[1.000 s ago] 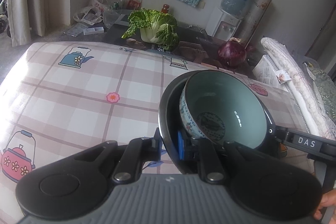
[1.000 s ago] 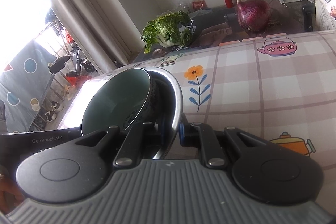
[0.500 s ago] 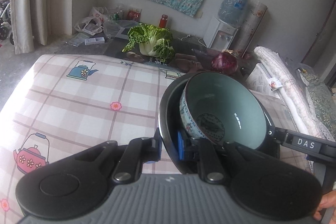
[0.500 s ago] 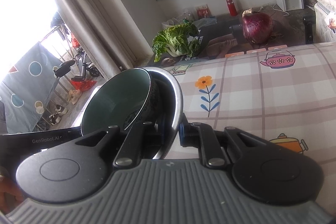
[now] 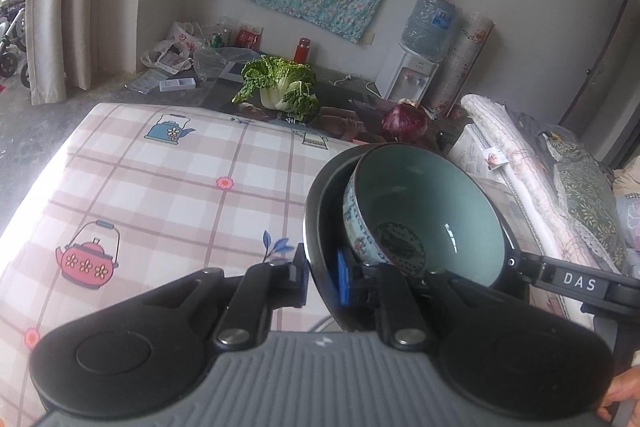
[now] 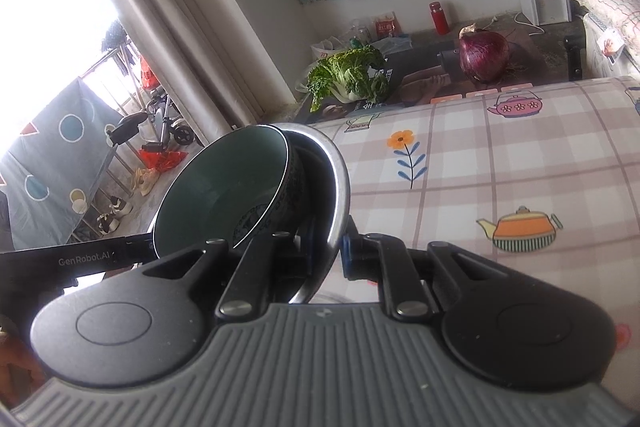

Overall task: Organize plates and bowls
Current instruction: 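Lift the nested bowls with both grippers and carry them over the plate stack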

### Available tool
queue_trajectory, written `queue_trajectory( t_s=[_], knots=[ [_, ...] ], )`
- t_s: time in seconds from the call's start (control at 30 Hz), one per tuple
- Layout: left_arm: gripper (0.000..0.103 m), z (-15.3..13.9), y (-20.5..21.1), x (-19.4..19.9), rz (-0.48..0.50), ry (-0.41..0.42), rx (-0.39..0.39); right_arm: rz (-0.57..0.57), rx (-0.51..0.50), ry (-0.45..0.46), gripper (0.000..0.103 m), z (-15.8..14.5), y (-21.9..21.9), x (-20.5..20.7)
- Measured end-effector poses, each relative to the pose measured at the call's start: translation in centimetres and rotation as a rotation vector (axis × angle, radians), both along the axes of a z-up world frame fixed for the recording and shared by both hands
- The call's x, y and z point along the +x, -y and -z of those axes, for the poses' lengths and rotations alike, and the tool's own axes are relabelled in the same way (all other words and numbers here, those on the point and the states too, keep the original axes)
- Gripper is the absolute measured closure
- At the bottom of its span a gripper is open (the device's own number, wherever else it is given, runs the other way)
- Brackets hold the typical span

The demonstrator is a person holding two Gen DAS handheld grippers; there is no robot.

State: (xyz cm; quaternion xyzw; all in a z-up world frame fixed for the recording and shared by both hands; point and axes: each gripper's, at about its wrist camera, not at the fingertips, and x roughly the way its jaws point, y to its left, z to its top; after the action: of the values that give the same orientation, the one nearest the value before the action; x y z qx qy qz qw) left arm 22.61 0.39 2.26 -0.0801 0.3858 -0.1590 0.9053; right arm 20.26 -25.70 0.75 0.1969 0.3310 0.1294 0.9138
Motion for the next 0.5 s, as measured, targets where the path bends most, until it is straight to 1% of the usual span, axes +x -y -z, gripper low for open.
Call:
queue_trajectory(
  t_s=[0.27, 0.5],
  knots=[
    [0.090, 0.3, -0.7, -4.0, 0.014, -0.017, -0.013, 0.013, 0.007, -0.025, 0.091, -0.1, -0.8, -5.1],
    [0.090, 1.5, -0.7, -6.3, 0.033, -0.042, -0.013, 0.023, 0.010, -0.056, 0.091, 0.8, -1.0, -8.5]
  ],
)
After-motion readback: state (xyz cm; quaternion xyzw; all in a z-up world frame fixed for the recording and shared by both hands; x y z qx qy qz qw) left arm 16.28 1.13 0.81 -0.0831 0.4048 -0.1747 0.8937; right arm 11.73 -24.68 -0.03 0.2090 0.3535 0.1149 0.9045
